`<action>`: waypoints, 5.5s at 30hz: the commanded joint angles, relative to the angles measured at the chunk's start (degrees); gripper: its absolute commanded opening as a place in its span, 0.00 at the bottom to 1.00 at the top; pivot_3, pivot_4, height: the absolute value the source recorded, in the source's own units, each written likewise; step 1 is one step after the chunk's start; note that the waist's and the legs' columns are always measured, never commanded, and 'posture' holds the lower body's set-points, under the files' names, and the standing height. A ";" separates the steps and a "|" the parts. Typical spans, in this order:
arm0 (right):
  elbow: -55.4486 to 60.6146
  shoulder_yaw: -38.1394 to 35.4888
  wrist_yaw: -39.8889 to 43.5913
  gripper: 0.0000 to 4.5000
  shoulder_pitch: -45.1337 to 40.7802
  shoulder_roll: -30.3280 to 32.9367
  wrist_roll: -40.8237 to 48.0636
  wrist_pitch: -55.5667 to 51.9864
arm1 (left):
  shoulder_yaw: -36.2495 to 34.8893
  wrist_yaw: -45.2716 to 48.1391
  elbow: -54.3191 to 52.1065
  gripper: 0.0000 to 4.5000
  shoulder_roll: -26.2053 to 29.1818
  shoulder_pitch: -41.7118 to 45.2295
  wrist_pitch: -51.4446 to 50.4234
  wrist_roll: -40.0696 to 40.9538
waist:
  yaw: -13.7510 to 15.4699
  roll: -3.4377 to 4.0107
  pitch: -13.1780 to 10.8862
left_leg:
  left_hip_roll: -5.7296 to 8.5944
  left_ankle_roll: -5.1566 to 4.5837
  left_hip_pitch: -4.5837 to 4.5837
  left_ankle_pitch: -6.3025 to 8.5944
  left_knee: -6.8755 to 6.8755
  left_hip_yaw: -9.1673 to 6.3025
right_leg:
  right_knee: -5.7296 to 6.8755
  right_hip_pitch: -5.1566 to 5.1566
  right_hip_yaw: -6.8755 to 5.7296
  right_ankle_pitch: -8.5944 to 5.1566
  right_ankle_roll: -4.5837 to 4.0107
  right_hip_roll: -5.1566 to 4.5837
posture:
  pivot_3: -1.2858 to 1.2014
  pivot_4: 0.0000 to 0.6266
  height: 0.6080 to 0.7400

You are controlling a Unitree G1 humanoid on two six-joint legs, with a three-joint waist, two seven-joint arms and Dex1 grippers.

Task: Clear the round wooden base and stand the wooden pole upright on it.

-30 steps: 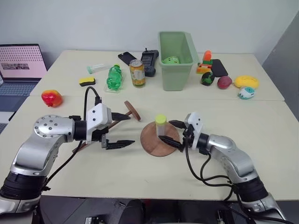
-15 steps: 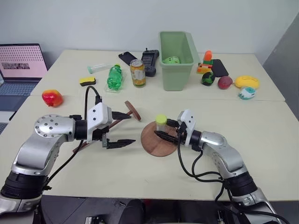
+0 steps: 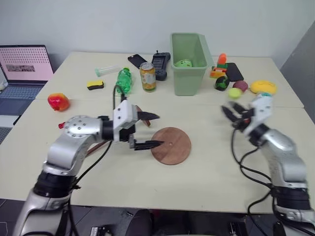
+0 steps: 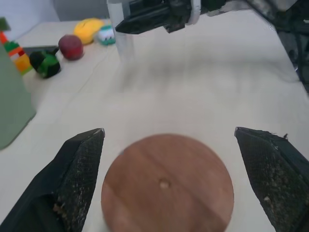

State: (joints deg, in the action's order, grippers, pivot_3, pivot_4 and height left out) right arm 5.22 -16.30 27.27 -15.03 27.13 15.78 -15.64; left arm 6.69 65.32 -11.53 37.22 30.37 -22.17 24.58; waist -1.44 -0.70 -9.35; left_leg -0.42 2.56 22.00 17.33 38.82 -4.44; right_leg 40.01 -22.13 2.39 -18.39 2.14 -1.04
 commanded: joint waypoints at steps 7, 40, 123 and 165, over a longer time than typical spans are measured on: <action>-5.80 -8.01 -5.50 0.26 6.41 -1.98 0.43 8.01 | 7.97 0.46 6.47 1.00 -9.27 7.54 4.50 -4.70 | -1.13 0.05 -0.01 | -0.08 0.00 -0.08 0.00 -0.04 0.25 | 0.08 -0.04 0.17 0.00 0.00 0.14 | 0.52 0.24 1.00; 11.95 -10.30 -5.41 0.98 9.93 2.40 8.21 0.97 | 3.26 0.99 6.45 1.00 -6.90 5.80 4.03 -4.56 | -0.38 0.16 -0.03 | -0.06 0.01 -0.08 -0.01 -0.02 0.07 | 0.05 -0.01 0.18 0.00 0.00 0.08 | 0.52 0.24 1.00; 41.49 9.80 13.49 0.99 9.62 19.08 26.76 -23.66 | -16.71 -7.75 6.89 0.06 -9.47 14.90 -16.12 4.55 | -0.14 -0.07 -0.34 | 0.00 0.04 0.44 -0.02 0.22 -0.43 | -0.03 -0.13 -0.10 0.00 0.02 -0.17 | 0.52 0.24 1.00; 43.22 15.57 8.79 0.99 13.26 16.85 24.35 -27.32 | -3.08 -14.62 6.09 0.06 -24.22 -1.14 6.11 2.34 | -0.08 -0.08 -0.33 | 0.02 0.02 0.07 -0.01 0.15 -0.22 | -0.04 0.07 -0.08 0.01 0.01 -0.01 | 0.52 0.24 1.00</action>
State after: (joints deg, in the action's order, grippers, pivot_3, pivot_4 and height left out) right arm 46.11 0.12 36.15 -1.12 43.74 39.50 -43.29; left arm 3.15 50.63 -4.20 13.13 29.42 -16.97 26.75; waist -1.52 -0.78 -9.68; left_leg -0.40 2.57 22.07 17.32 38.97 -4.66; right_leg 39.97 -22.06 2.31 -18.39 2.15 -1.05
